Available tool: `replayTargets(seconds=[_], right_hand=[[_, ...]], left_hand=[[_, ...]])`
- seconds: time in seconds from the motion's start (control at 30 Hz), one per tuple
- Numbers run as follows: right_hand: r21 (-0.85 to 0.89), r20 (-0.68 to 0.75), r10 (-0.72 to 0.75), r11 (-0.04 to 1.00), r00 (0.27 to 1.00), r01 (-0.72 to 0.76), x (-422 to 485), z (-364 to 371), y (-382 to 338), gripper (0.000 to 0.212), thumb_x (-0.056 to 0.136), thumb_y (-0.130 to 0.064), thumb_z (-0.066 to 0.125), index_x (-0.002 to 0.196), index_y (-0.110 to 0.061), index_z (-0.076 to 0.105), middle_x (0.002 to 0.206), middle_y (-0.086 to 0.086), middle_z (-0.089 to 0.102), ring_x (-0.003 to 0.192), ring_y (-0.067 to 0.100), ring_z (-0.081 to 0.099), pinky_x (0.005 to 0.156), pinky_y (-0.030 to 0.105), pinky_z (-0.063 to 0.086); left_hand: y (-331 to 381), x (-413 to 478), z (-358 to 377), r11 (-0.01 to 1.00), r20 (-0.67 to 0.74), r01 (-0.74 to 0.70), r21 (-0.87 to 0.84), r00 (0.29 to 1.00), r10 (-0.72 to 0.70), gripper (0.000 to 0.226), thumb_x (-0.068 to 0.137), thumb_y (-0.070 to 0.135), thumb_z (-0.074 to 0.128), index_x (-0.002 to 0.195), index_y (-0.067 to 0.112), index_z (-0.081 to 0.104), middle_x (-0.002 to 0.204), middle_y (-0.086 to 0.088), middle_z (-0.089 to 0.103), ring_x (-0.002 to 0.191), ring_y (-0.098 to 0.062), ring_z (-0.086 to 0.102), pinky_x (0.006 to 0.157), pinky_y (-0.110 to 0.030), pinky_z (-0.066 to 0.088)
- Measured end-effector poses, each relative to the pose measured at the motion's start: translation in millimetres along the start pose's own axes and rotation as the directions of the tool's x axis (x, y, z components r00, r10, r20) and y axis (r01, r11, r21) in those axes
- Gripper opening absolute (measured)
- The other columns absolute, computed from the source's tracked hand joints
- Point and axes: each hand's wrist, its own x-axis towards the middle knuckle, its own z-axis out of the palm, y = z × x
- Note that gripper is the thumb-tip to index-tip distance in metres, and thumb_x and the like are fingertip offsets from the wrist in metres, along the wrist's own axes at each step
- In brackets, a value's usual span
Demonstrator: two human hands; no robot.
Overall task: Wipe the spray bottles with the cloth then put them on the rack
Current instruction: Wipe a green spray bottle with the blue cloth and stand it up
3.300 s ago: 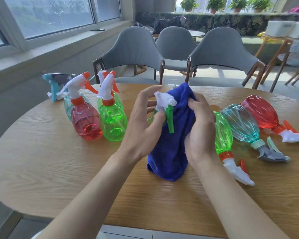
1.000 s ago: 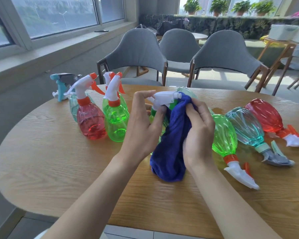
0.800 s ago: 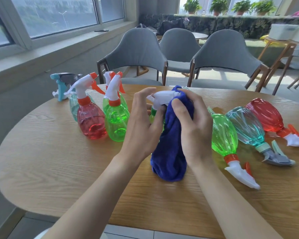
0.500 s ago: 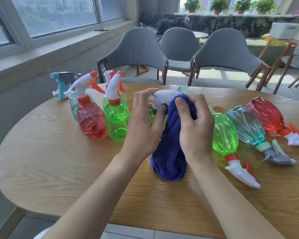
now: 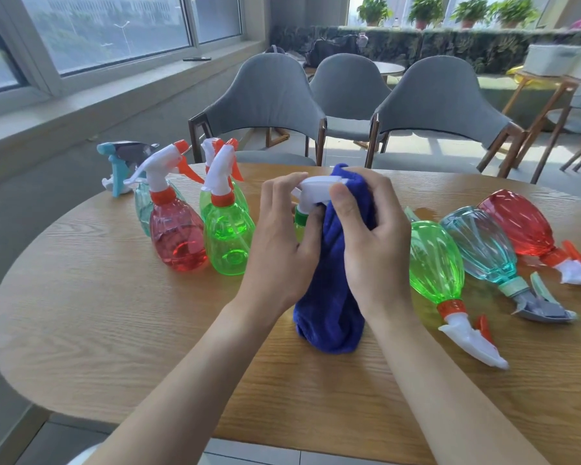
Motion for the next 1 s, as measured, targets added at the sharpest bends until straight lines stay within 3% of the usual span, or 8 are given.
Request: replayTargets(seconds=[0.1,0.2,0.3,0.5,0.63,0.77,0.9,1.0], right_hand=[[-0.098,-0.038,-0.072,0.993,0.997,0.067,1,-1,1,0.010,0.105,-0.026,0.067,0.115,-0.023,0.070,0.105,-0.019,0.072,0.102,0.005,0.068,0.091,0.020,0.051],[-0.184,-0.087,-0.150,0.974,0.985,0.133,1,-1,2,0.011,0.103,-0.025,0.070,0.113,-0.019,0.072,0.097,-0.020,0.070,0.092,-0.003,0.066,0.083,0.012,0.048],[-0.315,-0.055,-0.245,0.924,0.968,0.216,5,-4,-1,0.013,0.104,-0.021,0.070,0.111,-0.011,0.073,0.097,-0.009,0.071,0.087,-0.001,0.063,0.081,0.011,0.046],[-0.447,0.092,-0.419,0.793,0.903,0.414,11,-6,-3,0.015,0.106,-0.011,0.064,0.113,-0.006,0.076,0.115,0.004,0.073,0.105,0.023,0.067,0.094,0.035,0.053],[-0.487,0.215,-0.435,0.728,0.874,0.483,9,-8,2,0.016,0.105,-0.017,0.066,0.111,-0.008,0.078,0.125,0.005,0.070,0.108,0.027,0.065,0.095,0.038,0.052],[-0.433,0.229,-0.400,0.775,0.888,0.461,4,-7,2,0.031,0.111,-0.026,0.055,0.112,-0.007,0.080,0.132,0.004,0.066,0.110,0.023,0.066,0.094,0.036,0.053],[-0.386,0.222,-0.411,0.796,0.884,0.467,6,-8,0,0.026,0.110,-0.012,0.054,0.130,-0.007,0.071,0.129,0.006,0.067,0.119,0.023,0.064,0.102,0.038,0.052],[-0.389,0.212,-0.363,0.820,0.907,0.419,6,-7,-2,0.036,0.106,-0.003,0.058,0.142,-0.009,0.061,0.130,0.005,0.069,0.118,0.017,0.063,0.104,0.024,0.049]], left_hand=[[1,0,0,1.000,0.008,0.010,-0.001,1.000,-0.010,0.035,0.109,0.018,0.059,0.143,0.018,0.050,0.133,0.004,0.051,0.121,-0.011,0.056,0.100,-0.031,0.051],[1,-1,-1,1.000,0.021,0.017,-0.014,1.000,-0.017,0.035,0.109,0.019,0.059,0.143,0.020,0.050,0.133,0.006,0.052,0.121,-0.011,0.056,0.101,-0.031,0.051],[1,0,-2,1.000,0.031,0.019,-0.012,0.999,-0.018,0.036,0.110,0.021,0.059,0.144,0.021,0.049,0.134,0.006,0.051,0.122,-0.011,0.056,0.102,-0.032,0.051],[2,0,1,1.000,0.022,0.015,-0.012,1.000,-0.015,0.038,0.109,0.020,0.059,0.146,0.021,0.049,0.136,0.004,0.051,0.123,-0.011,0.055,0.102,-0.034,0.051],[3,-1,0,1.000,0.024,0.005,-0.005,1.000,-0.005,0.036,0.109,0.018,0.058,0.144,0.021,0.048,0.134,0.003,0.051,0.119,-0.008,0.056,0.098,-0.019,0.047],[4,0,0,0.999,0.044,0.020,-0.036,0.999,-0.019,0.035,0.109,0.019,0.059,0.142,0.024,0.047,0.133,0.003,0.052,0.120,-0.011,0.058,0.099,-0.024,0.050],[3,1,0,0.999,0.022,0.003,-0.035,1.000,-0.002,0.034,0.110,0.017,0.059,0.143,0.020,0.050,0.133,0.002,0.053,0.122,-0.013,0.057,0.101,-0.028,0.050],[2,1,-1,1.000,0.029,0.004,-0.030,1.000,-0.003,0.036,0.110,0.018,0.059,0.144,0.021,0.049,0.134,0.002,0.053,0.124,-0.013,0.056,0.101,-0.026,0.049]])
